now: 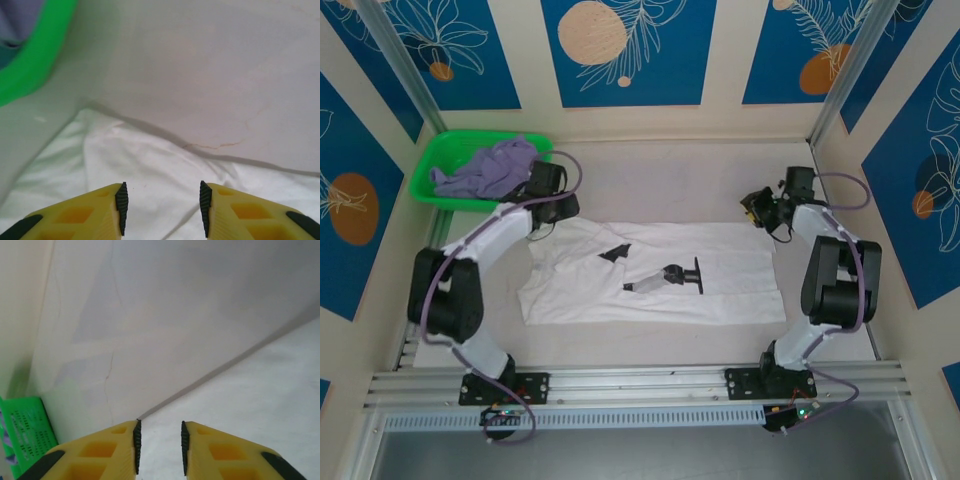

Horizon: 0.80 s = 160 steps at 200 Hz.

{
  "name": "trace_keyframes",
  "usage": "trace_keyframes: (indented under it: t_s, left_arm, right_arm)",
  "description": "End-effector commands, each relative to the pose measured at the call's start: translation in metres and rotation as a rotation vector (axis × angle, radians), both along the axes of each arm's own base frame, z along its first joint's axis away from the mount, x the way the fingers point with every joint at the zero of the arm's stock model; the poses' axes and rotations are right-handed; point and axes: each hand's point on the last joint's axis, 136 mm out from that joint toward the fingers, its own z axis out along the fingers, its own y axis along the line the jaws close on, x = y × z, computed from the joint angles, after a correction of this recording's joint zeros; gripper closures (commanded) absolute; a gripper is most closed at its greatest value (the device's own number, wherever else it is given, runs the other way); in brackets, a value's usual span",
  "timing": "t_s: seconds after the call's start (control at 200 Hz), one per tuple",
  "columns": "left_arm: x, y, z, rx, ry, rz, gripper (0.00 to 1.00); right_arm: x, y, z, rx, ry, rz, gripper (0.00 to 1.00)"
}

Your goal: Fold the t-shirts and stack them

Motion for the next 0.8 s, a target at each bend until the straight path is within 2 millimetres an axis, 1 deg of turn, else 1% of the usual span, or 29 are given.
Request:
trace_keyframes:
  t_s: [0.0,0.08,0.13,0.2,0.28,0.37,0.475,0.54,0.635,0.685,0.735,0.795]
  left_arm:
    - [0.001,-0.002,-0.035,0.073,0.15,-0.027,0.59]
    - [0.018,-0.002,-0.051,0.113,0.187,-0.018,0.62]
    - [0.026,-0.003,-0.058,0.129,0.194,-0.007,0.64]
    - [0.038,0.003,-0.067,0.17,0.206,0.033,0.68]
    - [0.049,0.016,-0.074,0.244,0.219,0.098,0.68]
    - [0.058,0.03,-0.077,0.324,0.219,0.164,0.7]
    - [0.06,0.044,-0.085,0.381,0.226,0.229,0.72]
    - [0.058,0.052,-0.089,0.396,0.227,0.267,0.75]
    - [0.059,0.053,-0.093,0.391,0.223,0.271,0.76]
    - [0.06,0.054,-0.092,0.397,0.221,0.27,0.76]
    - [0.062,0.053,-0.087,0.39,0.21,0.255,0.74]
    - [0.067,0.047,-0.075,0.362,0.183,0.235,0.7]
  right_arm:
    - [-0.012,-0.004,-0.04,-0.029,0.162,0.036,0.73]
    - [-0.008,-0.008,-0.056,-0.028,0.203,0.027,0.74]
    - [-0.007,-0.012,-0.062,-0.031,0.226,0.021,0.75]
    - [-0.008,-0.021,-0.07,-0.042,0.262,-0.004,0.76]
    - [-0.012,-0.03,-0.078,-0.027,0.278,-0.045,0.76]
    - [-0.014,-0.042,-0.083,-0.011,0.286,-0.088,0.76]
    - [-0.011,-0.047,-0.08,0.016,0.275,-0.112,0.76]
    - [-0.008,-0.051,-0.078,0.026,0.269,-0.133,0.77]
    - [-0.005,-0.061,-0.076,0.059,0.265,-0.173,0.75]
    - [-0.004,-0.067,-0.073,0.082,0.249,-0.193,0.73]
    - [-0.001,-0.068,-0.064,0.099,0.21,-0.193,0.71]
    - [0.002,-0.065,-0.046,0.083,0.13,-0.177,0.66]
